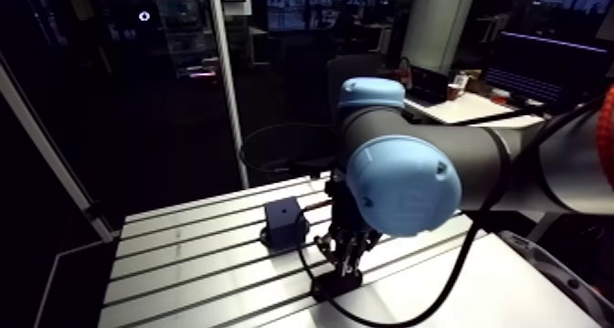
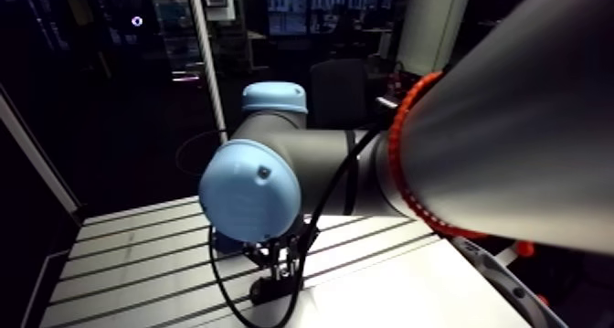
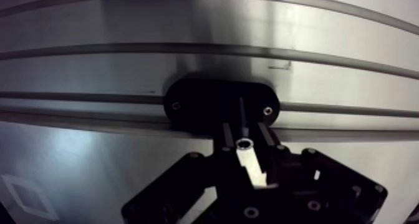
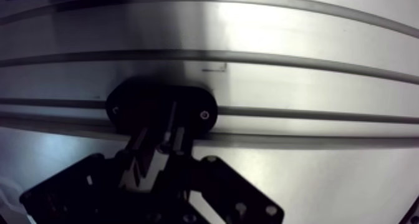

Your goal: Pick up the M10 bolt and insert it into the hole until fully seated.

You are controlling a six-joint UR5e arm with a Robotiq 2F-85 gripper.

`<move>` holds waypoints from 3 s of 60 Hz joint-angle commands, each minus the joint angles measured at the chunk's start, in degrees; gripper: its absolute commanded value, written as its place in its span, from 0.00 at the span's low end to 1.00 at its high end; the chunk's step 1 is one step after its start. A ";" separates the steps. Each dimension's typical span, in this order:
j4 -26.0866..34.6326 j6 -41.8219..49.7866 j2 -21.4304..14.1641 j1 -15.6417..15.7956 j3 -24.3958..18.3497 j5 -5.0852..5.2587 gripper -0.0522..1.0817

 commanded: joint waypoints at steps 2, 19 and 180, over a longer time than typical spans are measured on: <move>0.06 0.00 0.08 -0.03 0.00 -0.09 0.66; 0.06 -0.01 0.08 -0.12 0.00 -0.18 0.70; 36.43 13.45 13.46 12.61 -41.84 -2.02 1.00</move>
